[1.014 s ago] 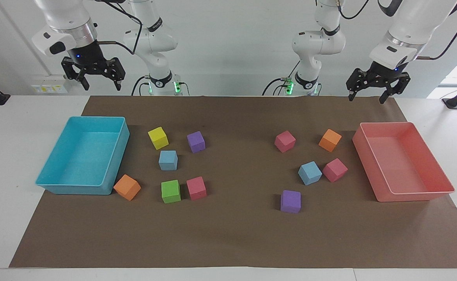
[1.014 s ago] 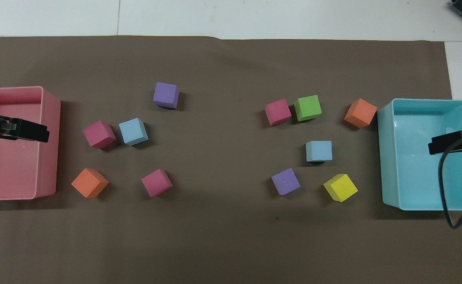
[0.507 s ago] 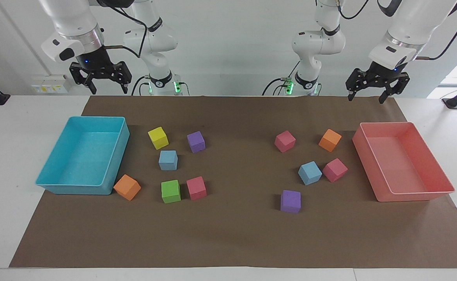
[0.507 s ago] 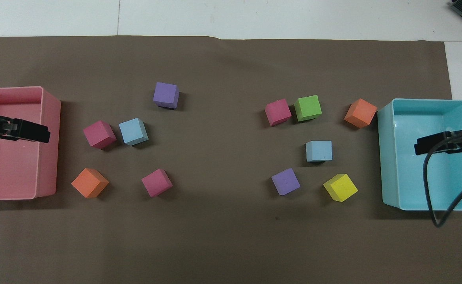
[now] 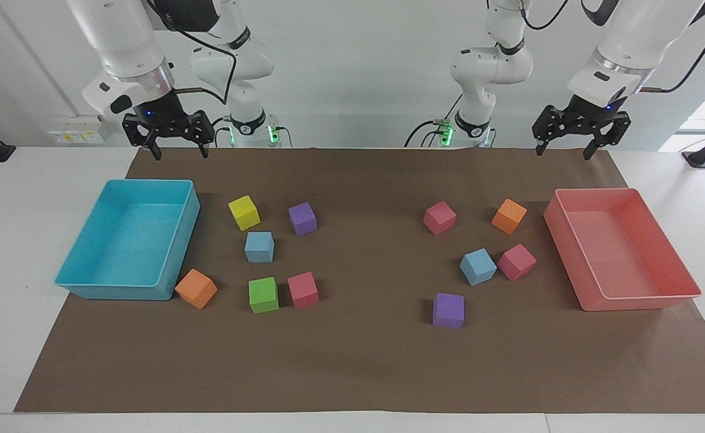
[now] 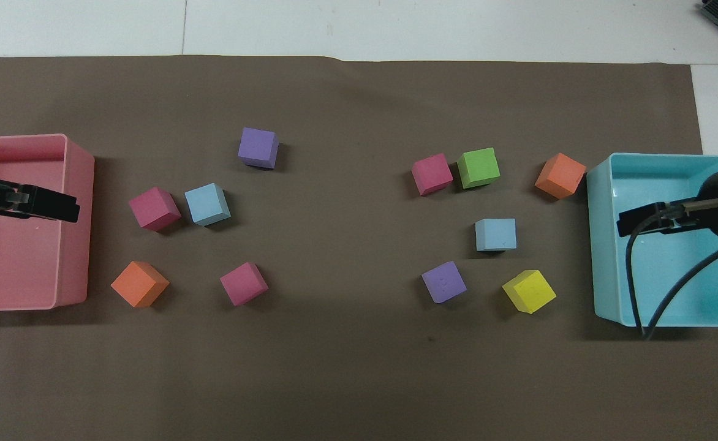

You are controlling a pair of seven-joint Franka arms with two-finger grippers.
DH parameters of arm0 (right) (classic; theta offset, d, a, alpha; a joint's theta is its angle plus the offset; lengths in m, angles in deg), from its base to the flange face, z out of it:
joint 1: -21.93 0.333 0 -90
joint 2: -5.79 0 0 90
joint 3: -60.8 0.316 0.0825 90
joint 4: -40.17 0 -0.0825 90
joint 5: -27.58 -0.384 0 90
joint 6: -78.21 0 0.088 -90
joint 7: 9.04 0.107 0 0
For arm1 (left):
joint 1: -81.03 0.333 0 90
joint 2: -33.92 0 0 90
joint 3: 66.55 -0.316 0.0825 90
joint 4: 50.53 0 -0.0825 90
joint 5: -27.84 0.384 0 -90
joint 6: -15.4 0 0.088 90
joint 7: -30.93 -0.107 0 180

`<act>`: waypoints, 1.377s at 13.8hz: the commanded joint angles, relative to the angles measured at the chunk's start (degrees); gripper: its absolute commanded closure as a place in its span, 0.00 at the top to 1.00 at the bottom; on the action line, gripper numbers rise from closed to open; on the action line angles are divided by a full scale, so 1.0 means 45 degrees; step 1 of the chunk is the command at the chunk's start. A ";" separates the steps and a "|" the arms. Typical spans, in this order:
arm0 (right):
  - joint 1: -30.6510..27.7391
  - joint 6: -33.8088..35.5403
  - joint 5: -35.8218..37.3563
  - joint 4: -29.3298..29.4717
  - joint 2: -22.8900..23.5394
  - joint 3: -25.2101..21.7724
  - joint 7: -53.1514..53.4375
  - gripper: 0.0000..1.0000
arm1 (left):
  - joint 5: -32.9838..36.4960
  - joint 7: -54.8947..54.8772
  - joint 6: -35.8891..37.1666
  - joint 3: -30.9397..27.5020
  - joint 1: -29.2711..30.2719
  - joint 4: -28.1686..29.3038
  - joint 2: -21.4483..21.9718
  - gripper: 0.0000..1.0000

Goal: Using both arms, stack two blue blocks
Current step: 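Reach the right gripper to the light-blue cube near the blue bin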

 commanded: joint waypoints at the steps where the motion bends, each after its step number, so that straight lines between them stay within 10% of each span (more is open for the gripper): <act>1: 0.0286 -0.0776 -0.0236 -0.0823 -0.0147 0.0001 0.0517 1.00 | -0.0154 -0.0038 0.0174 0.0067 0.0078 0.0088 0.0117 1.00; 19: 0.1303 -0.8589 -0.1779 -0.6020 0.2020 0.0001 0.2296 1.00 | -0.0154 -0.0038 0.0155 0.0067 0.0078 0.0088 0.0117 1.00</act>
